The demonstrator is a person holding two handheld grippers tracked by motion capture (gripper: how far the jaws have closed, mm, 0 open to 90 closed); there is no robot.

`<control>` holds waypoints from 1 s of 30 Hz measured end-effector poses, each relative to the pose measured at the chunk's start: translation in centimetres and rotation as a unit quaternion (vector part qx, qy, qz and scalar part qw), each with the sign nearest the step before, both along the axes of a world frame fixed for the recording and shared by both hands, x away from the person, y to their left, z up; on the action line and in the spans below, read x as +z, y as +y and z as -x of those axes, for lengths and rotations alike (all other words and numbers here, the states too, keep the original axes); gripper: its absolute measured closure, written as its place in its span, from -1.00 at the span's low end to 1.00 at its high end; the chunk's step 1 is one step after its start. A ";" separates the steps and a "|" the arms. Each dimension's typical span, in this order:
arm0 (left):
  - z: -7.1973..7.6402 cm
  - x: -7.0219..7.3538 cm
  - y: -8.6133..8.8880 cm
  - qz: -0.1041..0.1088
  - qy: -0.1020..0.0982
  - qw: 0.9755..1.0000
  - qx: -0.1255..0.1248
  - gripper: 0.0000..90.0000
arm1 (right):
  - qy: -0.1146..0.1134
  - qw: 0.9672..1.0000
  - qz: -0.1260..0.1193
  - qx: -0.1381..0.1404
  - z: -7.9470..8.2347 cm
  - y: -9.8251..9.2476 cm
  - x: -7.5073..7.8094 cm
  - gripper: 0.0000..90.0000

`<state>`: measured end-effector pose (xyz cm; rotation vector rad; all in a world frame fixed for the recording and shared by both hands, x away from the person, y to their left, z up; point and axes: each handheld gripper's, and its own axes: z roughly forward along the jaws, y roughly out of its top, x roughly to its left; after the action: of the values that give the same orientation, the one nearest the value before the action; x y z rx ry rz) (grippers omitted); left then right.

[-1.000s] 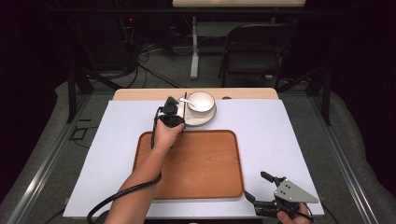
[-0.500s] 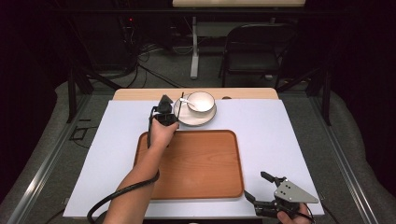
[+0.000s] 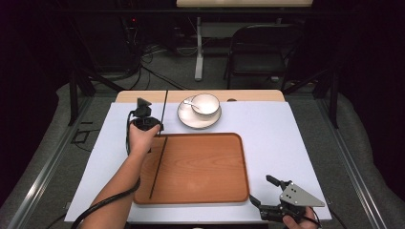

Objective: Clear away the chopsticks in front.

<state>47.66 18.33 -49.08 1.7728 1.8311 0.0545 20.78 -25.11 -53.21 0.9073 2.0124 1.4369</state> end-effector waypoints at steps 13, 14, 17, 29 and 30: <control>5.2 0.7 4.8 0.033 -0.033 0.999 -0.007 0.92 | 0.002 1.000 0.001 -0.002 0.1 0.0 0.0 -0.68; 5.8 0.7 5.1 0.038 -0.038 0.999 -0.006 0.92 | 0.003 1.000 0.000 -0.003 0.1 0.0 0.0 -0.68; 7.5 0.6 5.7 0.044 -0.043 0.998 -0.014 0.92 | 0.003 1.000 0.000 -0.003 0.1 0.0 0.0 -0.68; 14.9 0.6 8.1 0.052 -0.056 0.997 -0.033 0.92 | 0.006 1.000 0.002 -0.004 0.1 0.1 0.0 -0.68; 15.5 0.5 8.2 0.054 -0.057 0.996 -0.034 0.92 | 0.006 1.000 0.002 -0.004 0.1 0.1 0.0 -0.68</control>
<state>32.17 26.50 -48.56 1.7198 1.6622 0.0297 20.72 -25.01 -53.20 0.9236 2.0170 1.4268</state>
